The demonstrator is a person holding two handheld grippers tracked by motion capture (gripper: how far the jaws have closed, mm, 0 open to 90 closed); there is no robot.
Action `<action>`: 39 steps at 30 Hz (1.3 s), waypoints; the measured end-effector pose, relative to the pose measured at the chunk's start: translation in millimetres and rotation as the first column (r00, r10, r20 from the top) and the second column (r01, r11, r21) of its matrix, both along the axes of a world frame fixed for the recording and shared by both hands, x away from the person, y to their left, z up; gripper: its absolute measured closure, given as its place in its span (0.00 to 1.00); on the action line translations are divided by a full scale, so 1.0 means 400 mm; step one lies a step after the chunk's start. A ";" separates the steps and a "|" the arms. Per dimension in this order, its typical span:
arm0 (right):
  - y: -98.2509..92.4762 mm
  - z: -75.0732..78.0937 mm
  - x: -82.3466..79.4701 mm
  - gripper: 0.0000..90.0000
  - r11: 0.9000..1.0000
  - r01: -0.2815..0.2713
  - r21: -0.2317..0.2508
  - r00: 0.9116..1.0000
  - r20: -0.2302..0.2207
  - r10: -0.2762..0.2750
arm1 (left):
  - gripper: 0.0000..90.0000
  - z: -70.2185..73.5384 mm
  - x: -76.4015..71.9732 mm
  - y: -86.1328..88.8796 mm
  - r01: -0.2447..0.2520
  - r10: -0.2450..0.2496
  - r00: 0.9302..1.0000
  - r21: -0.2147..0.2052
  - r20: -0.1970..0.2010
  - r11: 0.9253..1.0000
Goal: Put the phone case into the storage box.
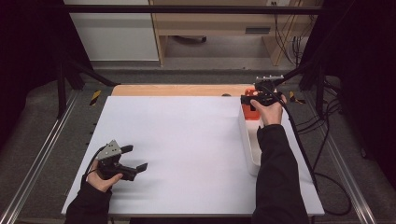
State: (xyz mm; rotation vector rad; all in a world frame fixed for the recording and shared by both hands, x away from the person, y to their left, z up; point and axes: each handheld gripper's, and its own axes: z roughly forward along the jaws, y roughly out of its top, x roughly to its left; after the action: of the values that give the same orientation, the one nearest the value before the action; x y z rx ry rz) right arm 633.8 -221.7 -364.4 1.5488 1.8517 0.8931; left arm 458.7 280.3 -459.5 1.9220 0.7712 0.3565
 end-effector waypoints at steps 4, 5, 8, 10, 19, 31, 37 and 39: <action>0.004 0.021 -0.032 0.01 0.999 -0.035 0.014 0.999 0.033 0.034 | 0.00 0.000 0.000 -0.001 0.001 -0.001 1.000 0.001 0.001 1.000; 0.004 0.026 -0.041 0.00 0.999 -0.046 0.017 0.998 0.040 0.045 | 0.00 0.001 0.000 -0.001 0.001 -0.001 1.000 0.001 0.001 1.000; 0.007 0.042 -0.070 0.01 0.997 -0.079 0.020 0.994 0.072 0.078 | 0.00 0.000 0.000 -0.002 0.001 -0.001 1.000 0.002 0.000 1.000; 0.010 0.052 -0.091 0.00 0.994 -0.111 0.025 0.990 0.089 0.108 | 0.00 0.000 0.000 -0.002 0.003 -0.003 1.000 0.004 0.000 1.000; 0.016 0.093 -0.195 0.00 0.967 -0.249 0.048 0.950 0.205 0.234 | 0.00 0.001 -0.001 -0.006 0.007 -0.007 1.000 0.005 0.002 1.000; 0.019 0.080 -0.336 0.00 0.892 -0.450 0.038 0.856 0.302 0.419 | 0.00 0.007 -0.004 -0.009 0.014 -0.014 1.000 -0.002 0.010 1.000; 0.015 0.035 -0.387 0.00 0.851 -0.524 0.034 0.817 0.303 0.491 | 0.00 0.008 -0.005 -0.010 0.017 -0.017 1.000 -0.008 0.012 1.000; 0.010 0.020 -0.405 0.00 0.836 -0.547 0.033 0.801 0.309 0.512 | 0.00 0.009 -0.006 -0.010 0.018 -0.018 1.000 -0.009 0.014 1.000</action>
State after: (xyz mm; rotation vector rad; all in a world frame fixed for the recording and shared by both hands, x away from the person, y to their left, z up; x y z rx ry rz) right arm 471.9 -217.5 -356.5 0.8834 2.0688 1.4232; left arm 456.4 276.3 -455.9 1.9148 0.7452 0.3540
